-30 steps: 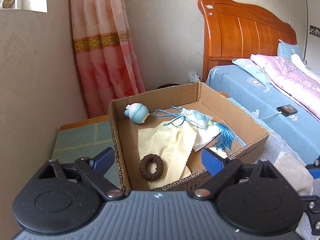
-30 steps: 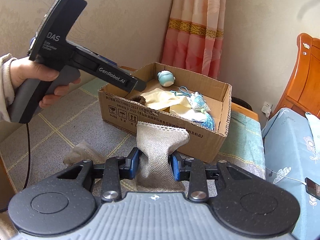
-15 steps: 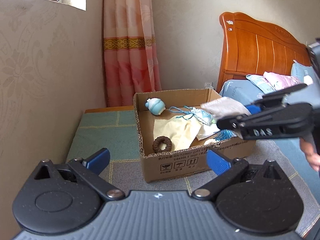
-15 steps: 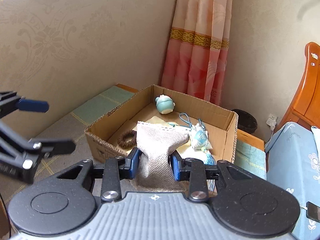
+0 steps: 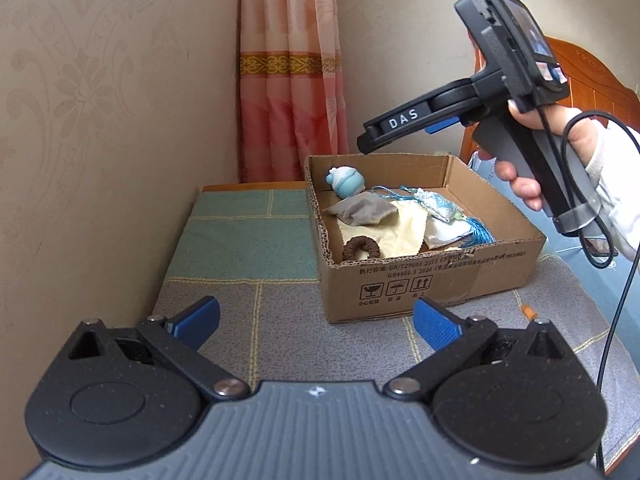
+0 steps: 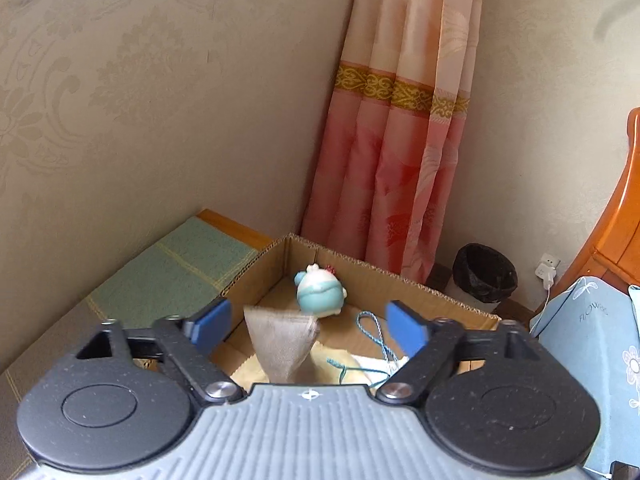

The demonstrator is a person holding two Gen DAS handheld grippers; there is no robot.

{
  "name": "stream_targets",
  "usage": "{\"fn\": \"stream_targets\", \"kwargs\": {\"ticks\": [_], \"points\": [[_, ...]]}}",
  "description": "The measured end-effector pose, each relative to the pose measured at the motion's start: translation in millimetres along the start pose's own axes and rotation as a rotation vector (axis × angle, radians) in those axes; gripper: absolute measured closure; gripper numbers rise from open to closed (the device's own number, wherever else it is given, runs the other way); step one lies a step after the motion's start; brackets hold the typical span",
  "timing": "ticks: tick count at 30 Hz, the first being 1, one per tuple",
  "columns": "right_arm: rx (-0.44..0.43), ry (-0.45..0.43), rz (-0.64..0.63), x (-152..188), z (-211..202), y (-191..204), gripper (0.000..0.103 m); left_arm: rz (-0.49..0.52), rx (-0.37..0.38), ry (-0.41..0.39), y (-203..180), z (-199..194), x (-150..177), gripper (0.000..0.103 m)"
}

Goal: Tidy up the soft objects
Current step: 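Lower the grey cloth into the box and open right gripper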

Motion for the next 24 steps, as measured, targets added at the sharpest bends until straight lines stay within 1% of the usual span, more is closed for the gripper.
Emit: {"fn": "stream_targets", "kwargs": {"ticks": [4, 8, 15, 21, 24], "points": [[-0.029, -0.014, 0.004, 9.5, -9.1, -0.6, 0.001, -0.003, -0.002, 0.005, 1.3, 2.0, 0.0, 0.001], [-0.052, -0.01, 0.011, 28.2, -22.3, -1.8, 0.0, 0.001, -0.006, 0.012, -1.8, 2.7, 0.8, 0.001], [-0.063, -0.021, 0.033, 62.1, -52.6, -5.5, 0.0, 0.017, -0.023, 0.009, -12.2, -6.2, 1.4, 0.001], [-0.078, -0.032, 0.06, 104.7, -75.1, -6.2, 0.0, 0.035, -0.007, 0.006, -26.6, -11.6, 4.7, 0.001], [-0.071, -0.019, 0.084, 129.9, -79.8, -12.3, 0.0, 0.036, 0.002, 0.015, -32.7, -10.7, 8.0, 0.001]]}}
Point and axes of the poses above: each gripper's, at about its wrist camera, not at the fingertips, and z roughly the way its jaws point, y to its left, x to its underside, the point moved 9 cm from there along z, roughly the way its jaws point, and after that the axes turned 13 degrees about y, right-handed, at the moved point
